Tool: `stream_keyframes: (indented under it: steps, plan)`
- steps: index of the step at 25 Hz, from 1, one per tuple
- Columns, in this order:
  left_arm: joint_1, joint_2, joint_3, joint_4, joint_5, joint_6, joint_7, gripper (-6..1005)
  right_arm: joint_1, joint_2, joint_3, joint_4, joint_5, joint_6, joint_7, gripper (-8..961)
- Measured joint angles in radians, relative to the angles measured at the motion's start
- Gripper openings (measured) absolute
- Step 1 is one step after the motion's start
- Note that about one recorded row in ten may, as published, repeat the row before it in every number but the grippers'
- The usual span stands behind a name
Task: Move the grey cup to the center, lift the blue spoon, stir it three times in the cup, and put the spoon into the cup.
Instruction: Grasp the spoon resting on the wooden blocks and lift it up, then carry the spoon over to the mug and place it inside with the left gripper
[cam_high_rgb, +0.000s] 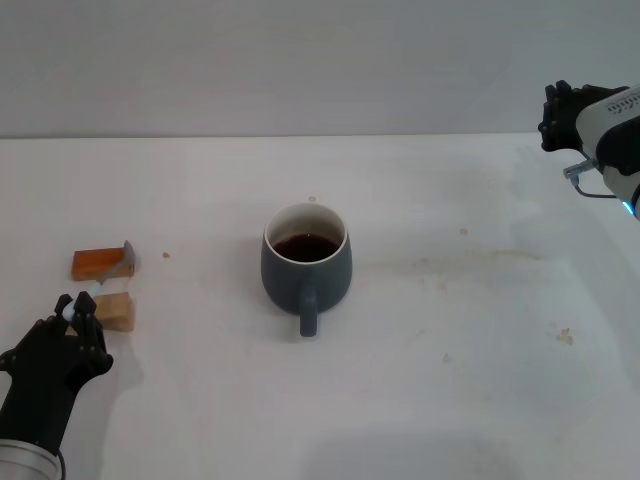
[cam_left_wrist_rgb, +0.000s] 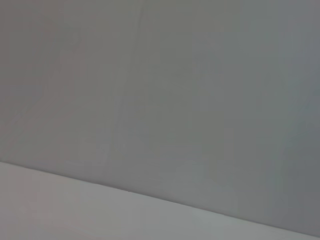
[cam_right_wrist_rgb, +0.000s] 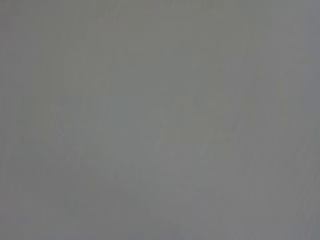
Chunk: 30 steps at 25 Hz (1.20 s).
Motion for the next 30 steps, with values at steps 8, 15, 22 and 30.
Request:
stream_keyframes:
  steps: [8,15,22,30]
  plan:
    - [-0.005,-0.014,-0.005,0.015,0.0,0.021,0.002,143,0.001,-0.002,0.0,-0.001,0.0,0.001,0.0,64]
    - [-0.006,-0.011,-0.006,0.005,0.019,0.062,-0.002,143,0.004,-0.003,0.0,-0.006,0.0,0.001,0.0,64]
    - [-0.01,-0.002,-0.032,-0.03,0.073,0.069,-0.007,143,0.005,-0.004,0.002,-0.008,0.0,0.001,0.0,64]
    - [0.01,0.139,-0.117,-0.32,0.168,-0.081,-0.005,143,-0.003,-0.004,0.027,-0.011,0.0,0.001,-0.015,63]
